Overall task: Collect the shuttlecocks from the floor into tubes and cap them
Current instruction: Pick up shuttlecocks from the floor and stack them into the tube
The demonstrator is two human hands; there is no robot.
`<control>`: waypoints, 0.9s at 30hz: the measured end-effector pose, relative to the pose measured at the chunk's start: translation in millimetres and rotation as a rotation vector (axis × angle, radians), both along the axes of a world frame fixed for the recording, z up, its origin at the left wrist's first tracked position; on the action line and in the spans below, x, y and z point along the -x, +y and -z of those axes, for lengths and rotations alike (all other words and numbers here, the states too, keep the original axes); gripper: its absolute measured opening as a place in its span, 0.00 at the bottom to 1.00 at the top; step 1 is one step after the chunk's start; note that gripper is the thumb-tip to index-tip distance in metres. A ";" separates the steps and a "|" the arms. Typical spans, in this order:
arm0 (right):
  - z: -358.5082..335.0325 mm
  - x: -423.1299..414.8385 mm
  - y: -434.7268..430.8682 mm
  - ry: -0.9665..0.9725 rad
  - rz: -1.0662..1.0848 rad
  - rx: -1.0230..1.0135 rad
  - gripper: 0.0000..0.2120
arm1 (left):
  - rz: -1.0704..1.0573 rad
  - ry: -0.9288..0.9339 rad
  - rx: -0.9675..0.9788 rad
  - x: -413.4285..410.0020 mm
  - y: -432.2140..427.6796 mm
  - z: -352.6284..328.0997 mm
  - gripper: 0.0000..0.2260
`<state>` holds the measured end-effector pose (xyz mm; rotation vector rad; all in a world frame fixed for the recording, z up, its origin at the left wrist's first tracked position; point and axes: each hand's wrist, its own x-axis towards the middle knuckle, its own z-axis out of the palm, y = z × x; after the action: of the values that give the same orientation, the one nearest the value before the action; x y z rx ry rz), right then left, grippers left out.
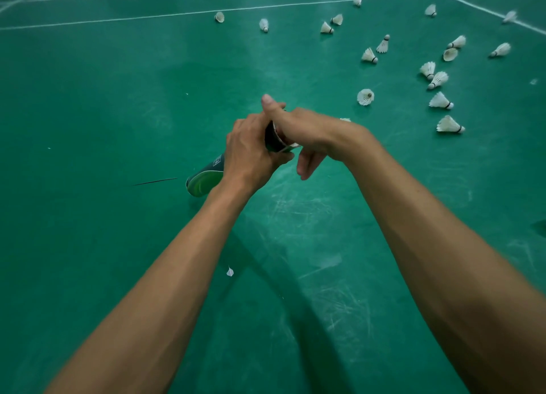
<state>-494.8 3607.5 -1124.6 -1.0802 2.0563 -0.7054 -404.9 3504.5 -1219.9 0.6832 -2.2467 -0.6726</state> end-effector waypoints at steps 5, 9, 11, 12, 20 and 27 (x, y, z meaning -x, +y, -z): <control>19.8 -2.3 -6.9 -0.173 -0.013 -0.069 0.40 | 0.029 -0.010 0.000 -0.1 5.1 3.3 0.36; 36.1 1.5 -1.1 -0.253 -0.030 -0.087 0.40 | 0.035 -0.067 0.018 1.8 11.0 18.4 0.36; 49.6 5.4 9.6 -0.271 0.010 0.002 0.36 | 0.019 -0.082 0.026 9.2 18.0 25.2 0.34; 57.8 9.4 16.5 -0.297 0.068 0.065 0.34 | 0.008 -0.094 0.037 15.1 23.2 27.6 0.33; 127.4 92.7 123.6 -0.393 0.988 0.382 0.12 | 0.104 -0.260 0.066 79.8 98.1 42.0 0.38; 214.0 109.5 241.9 -0.423 1.186 0.077 0.10 | 0.309 -0.385 0.166 114.9 168.4 68.7 0.38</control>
<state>-604.3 3849.3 -1338.6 0.3891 2.1337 -1.4114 -519.8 3672.9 -1288.6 0.4115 -2.7655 -0.5221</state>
